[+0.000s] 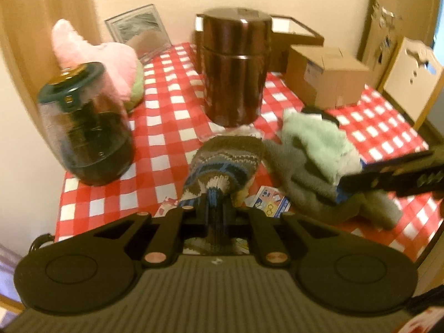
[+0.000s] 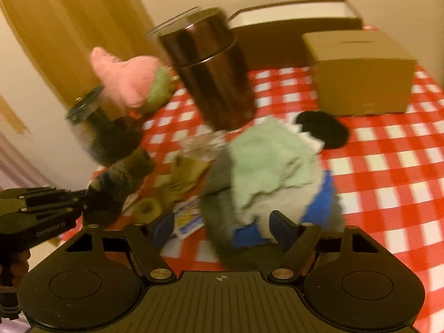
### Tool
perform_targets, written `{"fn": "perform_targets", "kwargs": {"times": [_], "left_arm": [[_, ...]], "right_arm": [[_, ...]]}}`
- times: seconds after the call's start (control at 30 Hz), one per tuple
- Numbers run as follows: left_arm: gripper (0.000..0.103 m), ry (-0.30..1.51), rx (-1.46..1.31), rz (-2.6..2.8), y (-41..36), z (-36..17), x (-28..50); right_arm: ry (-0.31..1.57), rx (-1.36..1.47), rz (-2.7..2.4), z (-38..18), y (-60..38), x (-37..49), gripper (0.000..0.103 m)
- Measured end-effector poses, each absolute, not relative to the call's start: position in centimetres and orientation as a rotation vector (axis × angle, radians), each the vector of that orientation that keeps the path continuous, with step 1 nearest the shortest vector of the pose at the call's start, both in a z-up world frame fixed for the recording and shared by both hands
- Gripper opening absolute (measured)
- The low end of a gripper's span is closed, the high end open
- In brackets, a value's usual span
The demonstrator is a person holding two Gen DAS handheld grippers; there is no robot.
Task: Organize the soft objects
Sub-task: 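Lift the sock with the left tool while the right tool grasps the printed card packet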
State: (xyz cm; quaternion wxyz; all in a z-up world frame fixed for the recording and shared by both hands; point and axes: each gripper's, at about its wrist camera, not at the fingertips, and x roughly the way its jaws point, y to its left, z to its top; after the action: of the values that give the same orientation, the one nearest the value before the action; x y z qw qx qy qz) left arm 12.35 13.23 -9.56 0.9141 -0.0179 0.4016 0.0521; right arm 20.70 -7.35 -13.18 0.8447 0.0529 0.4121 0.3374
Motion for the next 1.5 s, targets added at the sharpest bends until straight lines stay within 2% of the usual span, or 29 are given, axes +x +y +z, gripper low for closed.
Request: {"fn": "perform_targets", "kwargs": {"times": [0.4,0.63,0.77,0.83,0.97,1.2,1.5], "left_arm": [[0.008,0.827,-0.146,0.206,15.9,-8.6,9.0],[0.008,0.842,-0.167,0.232,16.5,-9.1,8.1],[0.008,0.854,-0.171,0.241,16.7,-9.4,7.9],[0.008,0.86,-0.172,0.241,16.7,-9.5,7.8],[0.008,0.868,-0.175,0.242,16.7,-9.7,7.7],[0.008,0.874,-0.172,0.25,16.3,-9.6,7.8],[0.008,0.846,-0.174,0.269,15.5,-8.4,7.9]], "right_arm": [[1.103,0.212,0.886,-17.0,-1.7,20.9,0.041],[1.237,0.446,0.818,-20.2,-0.8,22.0,0.035],[1.246,0.585,0.766,-21.0,-1.1,22.6,0.032],[1.243,0.618,0.751,-21.2,-1.1,22.9,0.024],[1.24,0.617,0.719,-21.4,-0.8,23.3,0.002],[1.18,0.53,0.742,-20.8,-1.1,22.9,0.0],[1.065,0.353,0.844,-17.2,-1.8,21.7,0.0]]}}
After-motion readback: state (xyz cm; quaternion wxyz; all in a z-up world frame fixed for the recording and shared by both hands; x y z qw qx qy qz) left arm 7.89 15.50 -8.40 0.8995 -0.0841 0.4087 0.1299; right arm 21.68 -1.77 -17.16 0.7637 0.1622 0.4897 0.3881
